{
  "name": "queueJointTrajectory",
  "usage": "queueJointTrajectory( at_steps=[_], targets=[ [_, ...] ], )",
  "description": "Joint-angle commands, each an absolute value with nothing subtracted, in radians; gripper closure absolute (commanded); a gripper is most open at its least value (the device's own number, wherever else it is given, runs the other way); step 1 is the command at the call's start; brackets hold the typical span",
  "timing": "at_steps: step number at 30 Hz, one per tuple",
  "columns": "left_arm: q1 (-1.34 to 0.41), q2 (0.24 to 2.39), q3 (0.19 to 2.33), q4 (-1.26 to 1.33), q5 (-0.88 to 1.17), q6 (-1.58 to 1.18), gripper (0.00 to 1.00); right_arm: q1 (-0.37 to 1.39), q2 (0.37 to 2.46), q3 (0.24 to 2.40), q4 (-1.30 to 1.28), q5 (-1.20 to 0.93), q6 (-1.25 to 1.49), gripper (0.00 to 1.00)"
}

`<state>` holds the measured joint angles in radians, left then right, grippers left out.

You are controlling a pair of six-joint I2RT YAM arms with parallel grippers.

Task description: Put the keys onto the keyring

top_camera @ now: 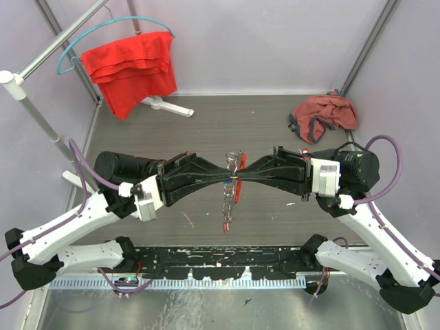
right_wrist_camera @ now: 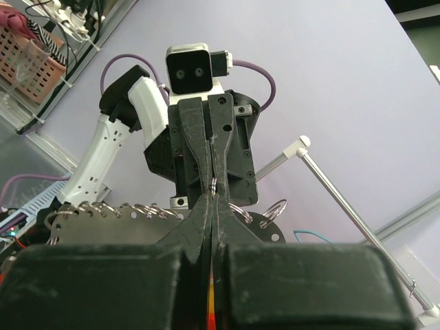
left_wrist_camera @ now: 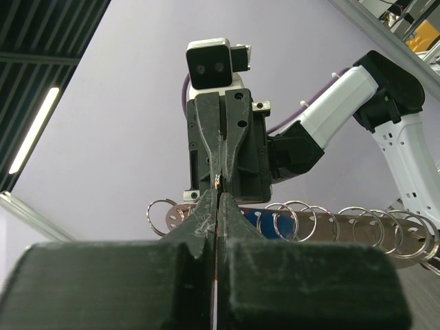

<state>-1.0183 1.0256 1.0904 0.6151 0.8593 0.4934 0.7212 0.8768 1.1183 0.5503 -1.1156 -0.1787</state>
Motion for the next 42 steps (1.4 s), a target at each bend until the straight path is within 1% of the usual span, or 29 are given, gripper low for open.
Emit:
queueJointTrajectory(
  at_steps=[1,3,5,7,11,16,20,25,33,42],
  targets=[
    [-1.020,1.035,1.102,0.632,0.850,0.492,1.00,0.735,0.871,1.159,0.547,-1.097,-0.205,0.97],
    [-1.021,1.034,1.104,0.626,0.850,0.493,1.00,0.736,0.870,1.166,0.513,-1.093,-0.230,0.94],
    [-1.021,1.032,1.107,0.605,0.846,0.504,1.00,0.736,0.867,1.183,0.439,-1.085,-0.280,0.89],
    [-1.020,1.026,1.117,0.554,0.838,0.546,1.00,0.736,0.862,1.213,0.321,-1.072,-0.367,0.84],
    [-1.021,1.006,1.152,0.365,0.807,0.655,1.00,0.736,0.857,1.292,0.011,-1.043,-0.535,0.79],
    [-1.021,0.988,1.210,0.097,0.757,0.804,1.00,0.736,0.856,1.362,-0.271,-0.964,-0.692,0.77],
    [-1.020,0.995,1.257,-0.075,0.696,0.904,1.00,0.736,0.867,1.407,-0.431,-0.885,-0.779,0.76],
    [-1.021,1.008,1.305,-0.218,0.629,0.950,1.00,0.735,0.878,1.429,-0.532,-0.802,-0.840,0.76],
    [-1.021,1.055,1.407,-0.418,0.552,0.968,1.00,0.736,0.902,1.421,-0.579,-0.749,-0.864,0.76],
    [-1.023,1.094,1.439,-0.456,0.459,0.973,1.00,0.736,0.934,1.399,-0.560,-0.748,-0.840,0.75]
  ],
)
